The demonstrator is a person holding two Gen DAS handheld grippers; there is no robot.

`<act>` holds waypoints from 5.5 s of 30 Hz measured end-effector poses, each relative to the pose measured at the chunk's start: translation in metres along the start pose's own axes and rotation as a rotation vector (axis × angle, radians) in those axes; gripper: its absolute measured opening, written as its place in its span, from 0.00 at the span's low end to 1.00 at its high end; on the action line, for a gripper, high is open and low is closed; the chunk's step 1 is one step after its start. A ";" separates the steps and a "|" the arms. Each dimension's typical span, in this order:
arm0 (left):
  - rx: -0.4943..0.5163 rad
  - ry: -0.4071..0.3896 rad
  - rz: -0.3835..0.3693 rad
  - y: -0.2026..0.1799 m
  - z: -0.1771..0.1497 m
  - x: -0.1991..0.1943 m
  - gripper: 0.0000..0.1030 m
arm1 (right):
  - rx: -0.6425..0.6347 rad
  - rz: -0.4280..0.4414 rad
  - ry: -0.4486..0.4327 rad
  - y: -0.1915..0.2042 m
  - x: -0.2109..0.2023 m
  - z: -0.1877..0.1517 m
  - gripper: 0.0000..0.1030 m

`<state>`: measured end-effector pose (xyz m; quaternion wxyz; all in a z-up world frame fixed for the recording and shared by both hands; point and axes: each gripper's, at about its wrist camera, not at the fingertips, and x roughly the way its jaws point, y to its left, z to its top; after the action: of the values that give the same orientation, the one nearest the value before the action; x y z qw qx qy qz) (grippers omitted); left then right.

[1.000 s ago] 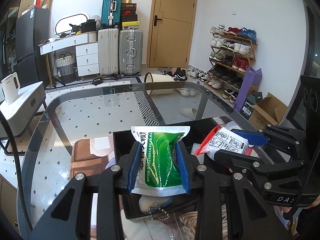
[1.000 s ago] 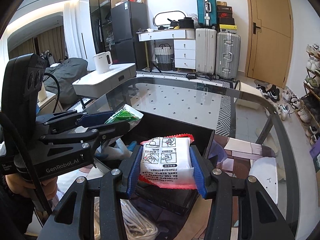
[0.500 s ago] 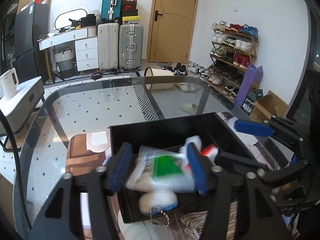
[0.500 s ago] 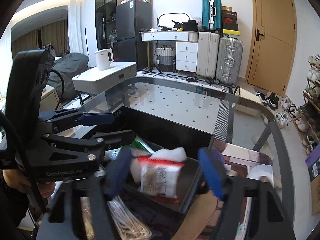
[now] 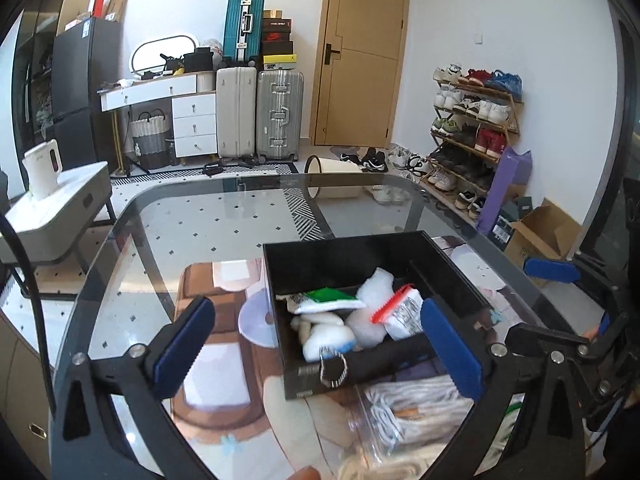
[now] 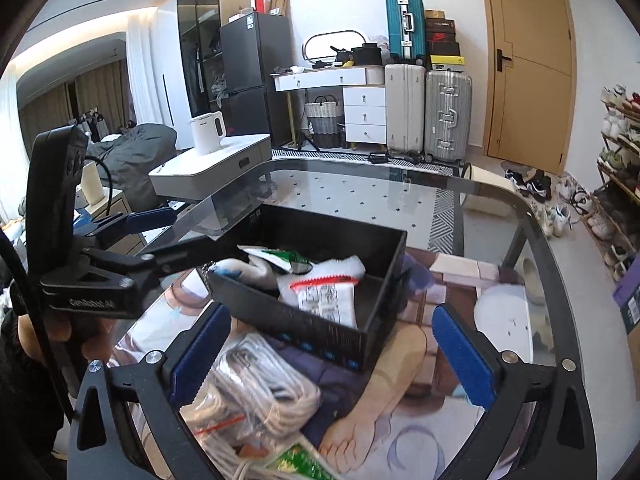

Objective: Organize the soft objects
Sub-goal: 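Withdraw both grippers from the box toward the coiled white cables, then grasp the bagged white rope coil with the right gripper while the left grasps the bagged white strap bundle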

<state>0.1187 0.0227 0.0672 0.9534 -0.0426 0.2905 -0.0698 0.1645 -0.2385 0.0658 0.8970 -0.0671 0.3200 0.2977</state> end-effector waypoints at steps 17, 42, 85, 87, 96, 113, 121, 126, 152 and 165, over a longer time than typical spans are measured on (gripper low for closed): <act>-0.008 -0.003 -0.011 -0.001 -0.037 -0.040 1.00 | 0.054 -0.036 0.042 0.001 -0.033 -0.046 0.99; 0.018 0.089 -0.035 -0.007 -0.078 -0.041 1.00 | 0.132 -0.074 0.150 -0.014 -0.033 -0.107 0.99; 0.075 0.213 -0.151 -0.026 -0.096 -0.024 1.00 | 0.115 -0.062 0.188 -0.011 -0.015 -0.107 0.99; 0.070 0.216 -0.157 -0.026 -0.097 -0.022 1.00 | 0.111 -0.059 0.187 -0.010 -0.015 -0.107 0.99; 0.028 0.240 -0.173 -0.018 -0.097 -0.014 1.00 | 0.062 -0.045 0.193 -0.005 -0.006 -0.091 0.99; 0.011 0.252 -0.112 0.005 -0.095 -0.010 1.00 | -0.080 0.079 0.287 0.029 0.064 -0.054 0.99; -0.017 0.271 -0.113 0.013 -0.097 -0.007 1.00 | -0.105 0.139 0.335 0.039 0.087 -0.051 0.85; -0.012 0.277 -0.110 0.014 -0.097 -0.007 1.00 | -0.119 0.159 0.325 0.042 0.085 -0.051 0.64; 0.047 0.268 -0.021 0.046 -0.103 -0.041 1.00 | -0.017 0.108 0.204 0.001 0.009 -0.076 0.52; -0.078 0.312 -0.050 0.033 -0.101 -0.014 1.00 | 0.012 0.099 0.183 -0.004 0.000 -0.081 0.52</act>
<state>0.0537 0.0532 -0.0127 0.8922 -0.0753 0.4365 -0.0880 0.1232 -0.2667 0.0024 0.8485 -0.0725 0.4054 0.3324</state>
